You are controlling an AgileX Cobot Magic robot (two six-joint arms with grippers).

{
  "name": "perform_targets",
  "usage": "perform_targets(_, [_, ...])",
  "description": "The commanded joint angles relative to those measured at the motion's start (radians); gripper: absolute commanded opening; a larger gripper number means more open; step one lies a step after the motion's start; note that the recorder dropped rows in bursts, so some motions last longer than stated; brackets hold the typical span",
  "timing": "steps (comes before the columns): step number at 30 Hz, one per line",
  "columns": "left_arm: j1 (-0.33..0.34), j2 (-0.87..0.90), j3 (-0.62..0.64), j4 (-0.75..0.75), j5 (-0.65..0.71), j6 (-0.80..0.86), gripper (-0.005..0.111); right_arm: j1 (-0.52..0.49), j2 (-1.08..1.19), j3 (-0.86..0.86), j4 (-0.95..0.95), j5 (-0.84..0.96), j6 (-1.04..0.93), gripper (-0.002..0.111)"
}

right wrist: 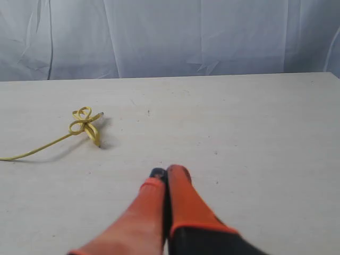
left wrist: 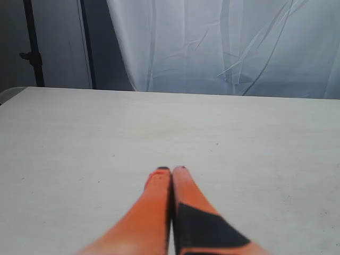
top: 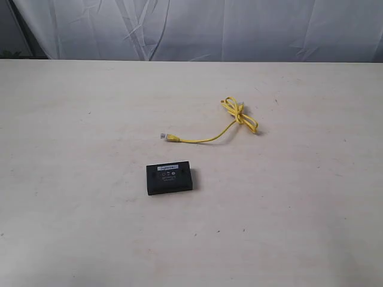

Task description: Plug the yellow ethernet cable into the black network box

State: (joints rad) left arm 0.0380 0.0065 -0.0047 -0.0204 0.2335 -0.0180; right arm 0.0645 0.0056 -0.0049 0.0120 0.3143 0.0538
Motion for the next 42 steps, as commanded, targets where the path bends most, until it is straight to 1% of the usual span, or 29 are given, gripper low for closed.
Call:
perform_targets(1, [0.003, -0.006, 0.005, 0.003, -0.005, -0.001, 0.0, -0.007, -0.006, 0.005, 0.001, -0.01, -0.002, 0.0])
perform_targets(6, [0.003, -0.006, 0.005, -0.008, -0.012, -0.001, 0.0, -0.007, -0.006, 0.005, 0.001, -0.01, -0.002, 0.0])
perform_targets(8, [0.003, -0.006, 0.005, -0.078, -0.025, -0.004, 0.0, -0.007, -0.006, 0.005, 0.001, -0.01, -0.002, 0.0])
perform_targets(12, [0.003, -0.006, 0.005, -0.37, -0.083, -0.007, 0.0, -0.007, -0.006, 0.005, 0.001, -0.01, -0.002, 0.0])
perform_targets(15, [0.003, -0.006, 0.005, -0.548, -0.145, -0.007, 0.0, -0.007, -0.006, 0.005, -0.012, -0.014, -0.002, 0.0])
perform_targets(18, [0.003, -0.006, 0.005, -0.708, -0.262, -0.007, 0.0, -0.007, -0.006, 0.005, -0.004, -0.063, -0.002, 0.0])
perform_targets(20, [0.003, -0.006, 0.005, -0.762, -0.334, -0.007, 0.0, -0.007, -0.006, 0.005, -0.002, -0.112, -0.002, 0.0])
perform_targets(22, [0.003, -0.006, 0.005, -0.761, -0.367, -0.007, 0.0, -0.007, -0.006, 0.005, 0.006, -0.164, 0.003, 0.0])
perform_targets(24, [0.003, -0.006, -0.023, -0.753, -0.37, -0.007, 0.0, -0.007, -0.006, 0.005, 0.045, -0.212, 0.003, 0.0])
perform_targets(26, [0.003, -0.006, -0.062, -0.691, -0.36, -0.007, 0.0, -0.007, -0.006, 0.005, 0.069, -0.254, 0.003, 0.0])
perform_targets(27, [0.003, -0.006, -0.083, -0.633, -0.342, -0.007, 0.0, -0.007, -0.006, 0.005, 0.07, -0.26, 0.003, 0.0])
perform_targets(29, [0.003, 0.014, -0.126, -0.545, -0.277, -0.007, 0.0, -0.007, -0.006, 0.005, 0.07, -0.272, 0.003, 0.0])
perform_targets(31, [0.003, 0.073, -0.174, -0.495, -0.203, -0.007, 0.0, -0.007, -0.006, 0.005, 0.073, -0.29, 0.003, 0.0])
perform_targets(35, [-0.001, 0.231, -0.262, -0.388, -0.09, 0.018, 0.0, -0.007, -0.006, 0.005, 0.179, -0.305, 0.003, 0.0])
perform_targets(38, [-0.001, 0.377, -0.349, -0.367, 0.015, 0.098, 0.0, -0.007, -0.006, 0.005, 0.293, -0.314, 0.01, 0.0])
perform_targets(40, [-0.001, 0.469, -0.411, -0.374, 0.098, 0.182, 0.0, -0.007, -0.006, 0.005, 0.392, -0.314, 0.01, 0.0])
perform_targets(42, [-0.001, 0.548, -0.464, -0.409, 0.171, 0.282, 0.0, -0.005, -0.006, 0.005, 0.42, -0.314, 0.01, 0.0])
